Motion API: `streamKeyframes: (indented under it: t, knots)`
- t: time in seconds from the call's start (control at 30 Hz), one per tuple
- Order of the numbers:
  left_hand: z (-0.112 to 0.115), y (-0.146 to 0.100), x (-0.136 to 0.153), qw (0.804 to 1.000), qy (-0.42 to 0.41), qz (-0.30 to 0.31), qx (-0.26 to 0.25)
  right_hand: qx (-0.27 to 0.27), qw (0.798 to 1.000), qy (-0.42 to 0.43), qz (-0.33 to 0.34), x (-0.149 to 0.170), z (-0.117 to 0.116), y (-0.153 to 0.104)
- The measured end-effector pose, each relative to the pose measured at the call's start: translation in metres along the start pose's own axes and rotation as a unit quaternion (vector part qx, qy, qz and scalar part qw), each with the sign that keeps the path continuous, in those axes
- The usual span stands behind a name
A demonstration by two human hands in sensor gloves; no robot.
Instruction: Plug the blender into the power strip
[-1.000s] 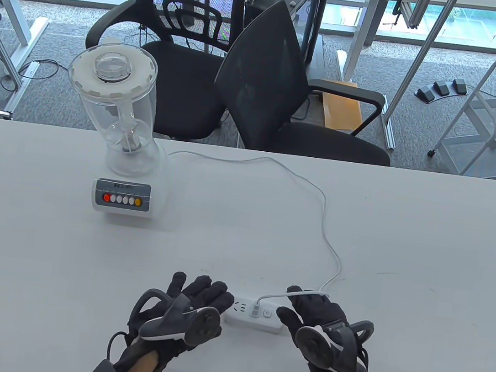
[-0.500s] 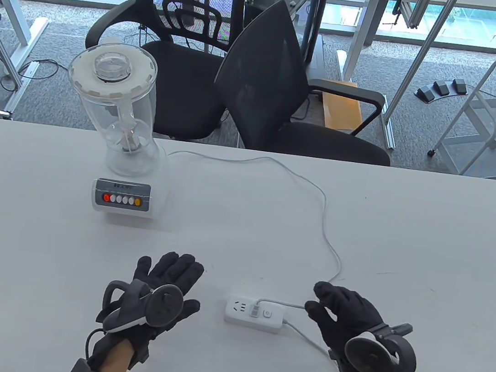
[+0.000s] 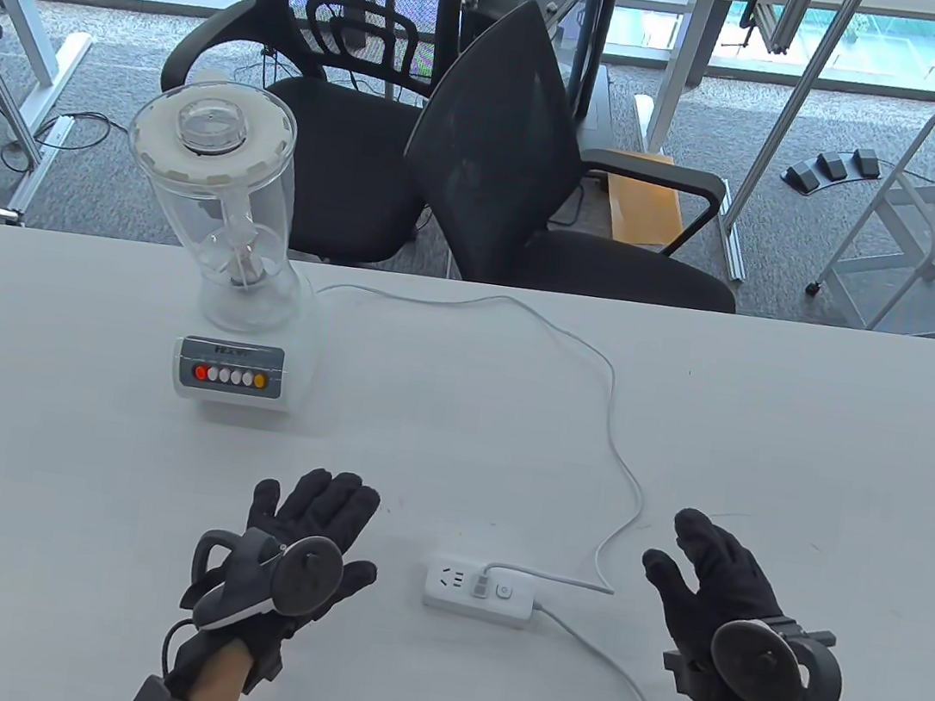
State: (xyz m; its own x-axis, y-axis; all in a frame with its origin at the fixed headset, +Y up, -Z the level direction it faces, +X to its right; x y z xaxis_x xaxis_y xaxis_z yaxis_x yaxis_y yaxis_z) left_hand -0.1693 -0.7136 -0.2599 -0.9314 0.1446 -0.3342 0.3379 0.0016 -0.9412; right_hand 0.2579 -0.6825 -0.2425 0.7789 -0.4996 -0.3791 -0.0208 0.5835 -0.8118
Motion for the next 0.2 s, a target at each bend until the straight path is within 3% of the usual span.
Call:
streamKeyframes:
  t: [0.2]
  knots:
    - [0.0003,0.0004,0.0006,1.0,0.0,0.0,0.001,-0.004,1.0,-0.001,0.002,-0.0005,-0.0027,-0.0002]
Point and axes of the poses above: the tracker on the back of each hand, its own x axis roughly to the little-finger side, its own y axis roughly from the wrist to the fingertips, z = x × y, the point moved 1 cm from there along y, roughly from the wrist to the fingertips, and after that the axes turned 15 degrees about y, right-handed, at the moved point
